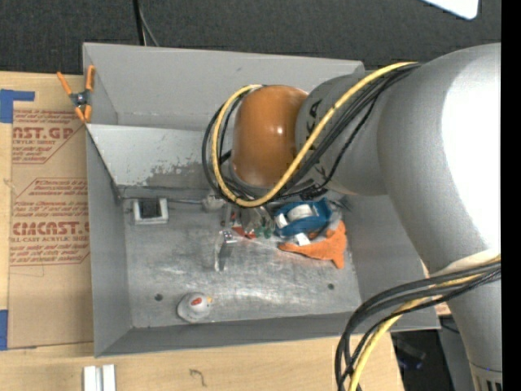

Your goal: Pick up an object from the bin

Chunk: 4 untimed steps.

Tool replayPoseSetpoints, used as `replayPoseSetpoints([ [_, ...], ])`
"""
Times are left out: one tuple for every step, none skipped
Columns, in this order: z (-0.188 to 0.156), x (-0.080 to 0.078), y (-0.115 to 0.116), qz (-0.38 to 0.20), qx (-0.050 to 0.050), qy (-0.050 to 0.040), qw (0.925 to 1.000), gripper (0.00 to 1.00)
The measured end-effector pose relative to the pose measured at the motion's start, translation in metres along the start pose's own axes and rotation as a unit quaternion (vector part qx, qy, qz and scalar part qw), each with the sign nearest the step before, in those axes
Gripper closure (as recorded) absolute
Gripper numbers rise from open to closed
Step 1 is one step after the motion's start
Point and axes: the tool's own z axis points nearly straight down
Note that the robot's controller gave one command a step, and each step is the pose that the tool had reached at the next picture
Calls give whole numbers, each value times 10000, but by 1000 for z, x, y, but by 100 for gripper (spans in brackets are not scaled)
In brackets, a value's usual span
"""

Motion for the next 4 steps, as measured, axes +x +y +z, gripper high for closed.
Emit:
replayPoseSetpoints([
  [9, 6, -89, -929, 4, -18, 9957, 100],
  [11, 7, -88, -930, -1, -1, 9957, 0],
  [11, 7, -88, -931, -1, -1, 9957, 0],
  [19, 80, -173, -2014, 16, -40, 9795, 100],
])
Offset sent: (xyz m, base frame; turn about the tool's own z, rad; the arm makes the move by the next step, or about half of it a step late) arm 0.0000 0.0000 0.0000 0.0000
